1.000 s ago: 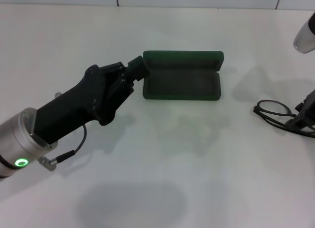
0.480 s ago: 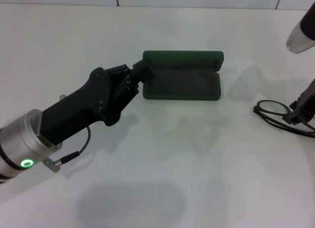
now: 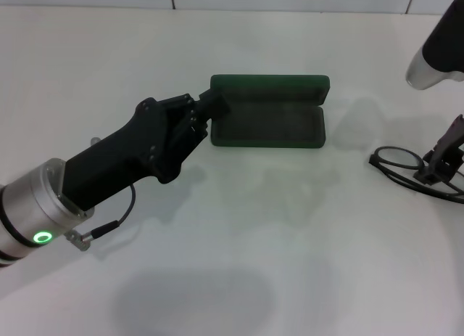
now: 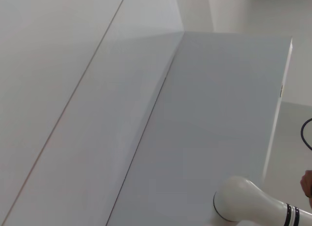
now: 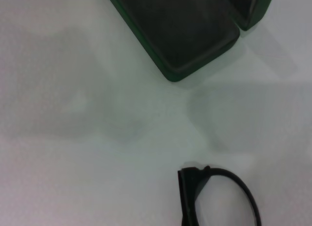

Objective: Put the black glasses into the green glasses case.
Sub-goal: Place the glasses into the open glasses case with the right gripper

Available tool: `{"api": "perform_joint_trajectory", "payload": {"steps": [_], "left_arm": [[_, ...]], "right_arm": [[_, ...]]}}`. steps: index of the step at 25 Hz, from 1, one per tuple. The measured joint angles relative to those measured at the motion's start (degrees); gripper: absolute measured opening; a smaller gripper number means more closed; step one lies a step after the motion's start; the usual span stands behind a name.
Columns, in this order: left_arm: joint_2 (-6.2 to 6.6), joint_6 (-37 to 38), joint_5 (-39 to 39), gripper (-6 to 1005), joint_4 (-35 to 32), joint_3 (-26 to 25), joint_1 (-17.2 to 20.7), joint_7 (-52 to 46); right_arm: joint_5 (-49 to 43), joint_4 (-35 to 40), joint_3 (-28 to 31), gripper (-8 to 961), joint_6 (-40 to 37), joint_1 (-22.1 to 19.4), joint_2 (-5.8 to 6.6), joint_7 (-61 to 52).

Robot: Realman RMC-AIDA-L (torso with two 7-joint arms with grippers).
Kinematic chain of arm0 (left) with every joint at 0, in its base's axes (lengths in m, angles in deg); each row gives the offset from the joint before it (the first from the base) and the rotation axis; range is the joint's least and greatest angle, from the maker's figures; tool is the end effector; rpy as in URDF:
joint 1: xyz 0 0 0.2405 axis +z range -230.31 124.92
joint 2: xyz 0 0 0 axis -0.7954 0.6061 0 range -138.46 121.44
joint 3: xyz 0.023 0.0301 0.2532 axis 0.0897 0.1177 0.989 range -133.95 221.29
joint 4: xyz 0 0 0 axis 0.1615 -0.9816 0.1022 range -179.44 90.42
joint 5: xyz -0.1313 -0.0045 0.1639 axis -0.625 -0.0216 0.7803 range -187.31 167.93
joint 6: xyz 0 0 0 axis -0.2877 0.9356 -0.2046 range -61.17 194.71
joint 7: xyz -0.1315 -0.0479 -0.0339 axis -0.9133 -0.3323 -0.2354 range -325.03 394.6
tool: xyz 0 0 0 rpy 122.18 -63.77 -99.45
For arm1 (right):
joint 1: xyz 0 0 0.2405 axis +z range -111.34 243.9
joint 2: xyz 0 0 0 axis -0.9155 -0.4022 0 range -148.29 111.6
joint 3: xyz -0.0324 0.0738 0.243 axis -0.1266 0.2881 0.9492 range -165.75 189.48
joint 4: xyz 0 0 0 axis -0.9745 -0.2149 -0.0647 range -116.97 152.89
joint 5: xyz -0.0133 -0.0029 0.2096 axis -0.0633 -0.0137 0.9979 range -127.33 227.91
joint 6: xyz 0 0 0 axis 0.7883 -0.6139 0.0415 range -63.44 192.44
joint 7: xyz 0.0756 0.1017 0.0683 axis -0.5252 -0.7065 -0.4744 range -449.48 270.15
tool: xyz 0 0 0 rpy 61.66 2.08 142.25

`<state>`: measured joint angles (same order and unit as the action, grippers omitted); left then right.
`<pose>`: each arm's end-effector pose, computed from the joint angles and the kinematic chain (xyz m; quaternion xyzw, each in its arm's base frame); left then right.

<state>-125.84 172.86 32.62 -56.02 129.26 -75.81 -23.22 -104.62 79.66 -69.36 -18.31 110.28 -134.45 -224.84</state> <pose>-0.2385 0.2551 -0.0176 -0.7942 -0.1973 -0.5660 0.0999 0.1944 0.3922 -0.0045 -0.9218 0.2138 -0.2707 0.1768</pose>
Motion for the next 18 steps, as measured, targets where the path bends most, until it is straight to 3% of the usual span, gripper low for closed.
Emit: {"api": "perform_joint_trajectory", "payload": {"steps": [3, 5, 18], "left_arm": [[0.00, -0.1, 0.1, 35, 0.0, 0.0, 0.0, 0.0], [-0.01, -0.1, 0.1, 35, 0.0, -0.1, 0.0, 0.0], [-0.08, -0.2, 0.1, 35, 0.0, 0.2, -0.1, 0.0]], "right_arm": [[0.0, 0.0, -0.4, 317, 0.5, 0.0, 0.00, 0.0], [0.0, 0.0, -0.5, 243, 0.6, 0.1, 0.00, 0.0], [0.5, 0.1, -0.4, 188, 1.5, 0.2, 0.00, 0.0]]}}
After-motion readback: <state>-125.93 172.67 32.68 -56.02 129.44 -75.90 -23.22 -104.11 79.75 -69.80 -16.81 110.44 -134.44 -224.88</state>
